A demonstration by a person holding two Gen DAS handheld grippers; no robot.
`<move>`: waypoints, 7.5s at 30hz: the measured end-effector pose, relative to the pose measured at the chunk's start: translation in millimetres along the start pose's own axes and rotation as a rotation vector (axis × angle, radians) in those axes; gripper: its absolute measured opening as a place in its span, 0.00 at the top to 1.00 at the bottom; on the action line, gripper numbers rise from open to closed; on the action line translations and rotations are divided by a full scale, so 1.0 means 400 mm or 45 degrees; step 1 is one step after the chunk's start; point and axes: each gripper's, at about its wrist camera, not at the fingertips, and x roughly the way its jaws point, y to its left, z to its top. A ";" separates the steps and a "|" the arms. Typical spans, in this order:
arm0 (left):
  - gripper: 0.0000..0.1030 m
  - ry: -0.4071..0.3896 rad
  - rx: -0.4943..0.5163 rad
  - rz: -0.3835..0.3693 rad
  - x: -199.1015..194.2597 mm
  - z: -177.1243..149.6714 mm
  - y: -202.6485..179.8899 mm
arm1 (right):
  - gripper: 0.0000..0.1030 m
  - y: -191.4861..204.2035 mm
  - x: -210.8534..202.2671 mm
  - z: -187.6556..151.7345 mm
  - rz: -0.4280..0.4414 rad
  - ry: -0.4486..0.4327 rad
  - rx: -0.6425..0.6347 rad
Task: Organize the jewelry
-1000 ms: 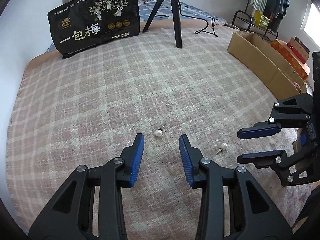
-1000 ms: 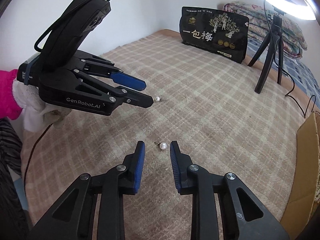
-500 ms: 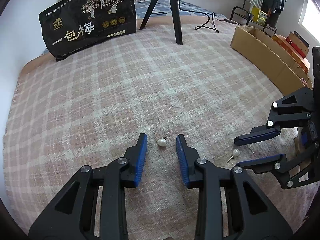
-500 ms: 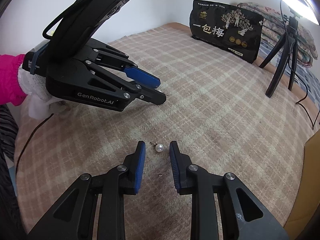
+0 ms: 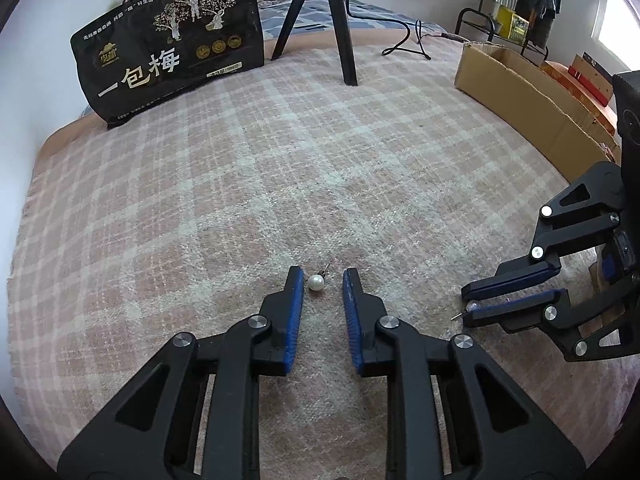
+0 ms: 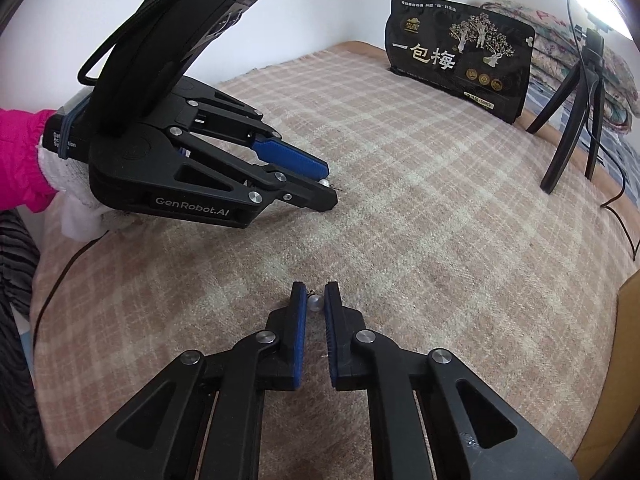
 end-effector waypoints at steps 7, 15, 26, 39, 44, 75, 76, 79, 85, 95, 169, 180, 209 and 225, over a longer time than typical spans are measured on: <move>0.93 -0.004 0.035 0.013 -0.001 -0.004 -0.016 | 0.93 0.005 -0.005 -0.004 -0.007 -0.007 0.010; 0.94 -0.027 0.020 0.015 -0.025 0.001 -0.014 | 0.93 0.012 -0.029 -0.007 -0.026 -0.020 0.022; 0.94 -0.091 0.026 0.024 -0.096 0.012 -0.037 | 0.93 0.032 -0.112 -0.009 -0.090 -0.043 0.025; 0.94 -0.184 0.055 -0.007 -0.186 0.060 -0.120 | 0.93 0.046 -0.248 -0.038 -0.192 -0.084 0.056; 0.94 -0.218 0.066 -0.034 -0.210 0.086 -0.168 | 0.93 0.044 -0.309 -0.063 -0.234 -0.101 0.076; 0.94 -0.345 0.057 -0.207 -0.174 0.317 -0.479 | 0.93 -0.175 -0.577 -0.256 -0.607 -0.174 0.508; 0.94 -0.345 0.057 -0.206 -0.169 0.323 -0.484 | 0.93 -0.182 -0.580 -0.260 -0.615 -0.175 0.528; 0.94 -0.343 0.056 -0.202 -0.149 0.349 -0.505 | 0.93 -0.205 -0.594 -0.275 -0.638 -0.181 0.583; 0.94 -0.331 0.045 -0.191 -0.102 0.398 -0.544 | 0.93 -0.234 -0.603 -0.288 -0.677 -0.184 0.632; 0.94 -0.296 0.016 -0.186 -0.040 0.449 -0.574 | 0.93 -0.268 -0.601 -0.299 -0.692 -0.181 0.653; 0.17 -0.516 -0.107 -0.078 -0.426 0.353 -0.437 | 0.22 -0.090 -0.709 -0.173 -1.091 -0.251 0.726; 0.12 -0.530 -0.097 -0.082 -0.543 0.218 -0.404 | 0.22 -0.006 -0.759 -0.157 -1.188 -0.311 0.751; 0.00 -0.558 -0.013 0.019 -0.628 0.056 -0.423 | 0.17 0.063 -0.754 -0.159 -1.268 -0.412 0.762; 0.00 -0.547 0.004 0.048 -0.618 0.051 -0.420 | 0.17 0.048 -0.727 -0.161 -1.267 -0.388 0.785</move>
